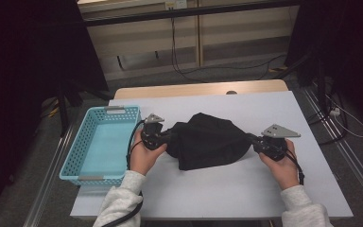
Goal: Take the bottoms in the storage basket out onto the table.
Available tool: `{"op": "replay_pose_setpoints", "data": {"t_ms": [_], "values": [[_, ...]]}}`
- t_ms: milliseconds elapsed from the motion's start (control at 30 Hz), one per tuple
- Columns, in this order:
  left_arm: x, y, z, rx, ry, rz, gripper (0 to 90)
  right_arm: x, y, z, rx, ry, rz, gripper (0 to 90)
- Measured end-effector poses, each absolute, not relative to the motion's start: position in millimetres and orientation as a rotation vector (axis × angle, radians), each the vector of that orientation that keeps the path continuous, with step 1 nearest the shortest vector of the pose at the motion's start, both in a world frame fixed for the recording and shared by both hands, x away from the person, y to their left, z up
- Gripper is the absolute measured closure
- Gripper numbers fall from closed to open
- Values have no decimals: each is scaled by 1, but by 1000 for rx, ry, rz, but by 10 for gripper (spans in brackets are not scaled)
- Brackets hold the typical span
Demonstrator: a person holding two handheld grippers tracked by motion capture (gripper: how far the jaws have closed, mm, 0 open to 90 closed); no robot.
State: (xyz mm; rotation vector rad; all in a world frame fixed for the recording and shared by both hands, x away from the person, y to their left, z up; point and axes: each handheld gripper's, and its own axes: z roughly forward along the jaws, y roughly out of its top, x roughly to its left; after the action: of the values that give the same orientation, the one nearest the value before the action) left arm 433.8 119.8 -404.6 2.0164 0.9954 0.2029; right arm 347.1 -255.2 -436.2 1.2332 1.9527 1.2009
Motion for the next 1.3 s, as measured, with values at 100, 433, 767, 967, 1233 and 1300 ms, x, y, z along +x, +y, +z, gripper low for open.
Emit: {"op": "replay_pose_setpoints", "data": {"t_ms": [100,433,767,967,1233,1300], "values": [[438,118,-410,2026,996,197,844,345,-257,-438,1237,1966,1191,874],[423,117,-416,2042,914,119,645,340,-273,-443,1278,1955,1150,878],[401,123,-403,2062,783,210,328,336,-271,-443,1271,1964,1136,876],[389,131,-399,2063,783,237,309,337,-269,-444,1274,1970,1131,875],[379,132,-403,2071,766,214,280,340,-267,-442,1257,1973,1136,875],[376,131,-404,2080,760,209,274,340,-266,-442,1256,1978,1137,875]]}}
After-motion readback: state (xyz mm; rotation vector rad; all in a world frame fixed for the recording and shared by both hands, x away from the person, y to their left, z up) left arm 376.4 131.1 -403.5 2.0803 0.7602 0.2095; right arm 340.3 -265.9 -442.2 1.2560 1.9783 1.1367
